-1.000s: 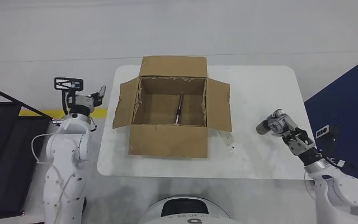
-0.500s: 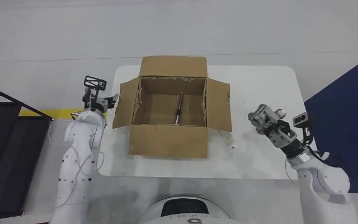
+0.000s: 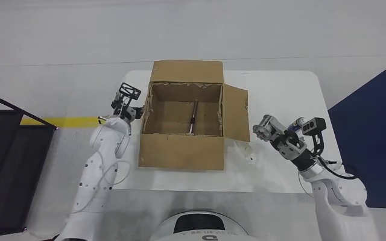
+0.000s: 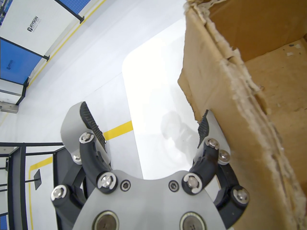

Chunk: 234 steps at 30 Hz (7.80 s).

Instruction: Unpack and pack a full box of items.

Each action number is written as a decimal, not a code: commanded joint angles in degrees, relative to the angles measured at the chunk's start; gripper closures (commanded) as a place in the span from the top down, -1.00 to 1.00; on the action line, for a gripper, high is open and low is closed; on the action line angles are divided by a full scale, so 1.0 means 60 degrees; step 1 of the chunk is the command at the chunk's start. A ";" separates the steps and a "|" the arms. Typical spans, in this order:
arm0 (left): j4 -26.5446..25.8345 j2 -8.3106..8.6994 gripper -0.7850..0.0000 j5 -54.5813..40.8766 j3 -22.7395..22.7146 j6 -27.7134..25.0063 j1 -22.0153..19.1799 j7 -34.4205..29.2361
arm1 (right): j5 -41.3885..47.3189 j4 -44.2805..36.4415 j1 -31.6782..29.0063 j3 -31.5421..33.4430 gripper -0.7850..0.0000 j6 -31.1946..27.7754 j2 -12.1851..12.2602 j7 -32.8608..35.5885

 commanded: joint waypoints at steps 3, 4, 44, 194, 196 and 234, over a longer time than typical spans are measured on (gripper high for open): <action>0.0037 -0.0039 1.00 0.0150 0.0404 -0.0019 -0.0108 0.0041 | -0.0115 -0.0062 0.0078 -0.0231 -1.00 0.0066 -0.0003 -0.0198; 0.0029 -0.0049 1.00 0.0191 0.0509 -0.0019 -0.0130 0.0068 | -0.0295 -0.0152 0.0124 -0.0351 -1.00 0.0112 0.0002 -0.0234; 0.0019 -0.0122 1.00 0.0321 0.1133 0.0105 -0.0147 0.0301 | -0.6754 0.4092 0.8461 -0.9714 -1.00 0.6635 -0.1237 -0.5072; 0.0019 -0.0122 1.00 0.0321 0.1133 0.0105 -0.0147 0.0301 | -1.4774 0.2282 0.2149 -0.0673 -1.00 0.6332 -0.0788 -0.2400; 0.0019 -0.0122 1.00 0.0321 0.1133 0.0105 -0.0147 0.0301 | -1.3378 0.1785 0.1956 -0.0066 -1.00 0.6238 -0.0865 -0.2756; 0.0019 -0.0122 1.00 0.0321 0.1133 0.0105 -0.0147 0.0301 | -0.9495 -0.2482 0.0212 -0.2373 -1.00 0.3379 -0.1381 -0.3996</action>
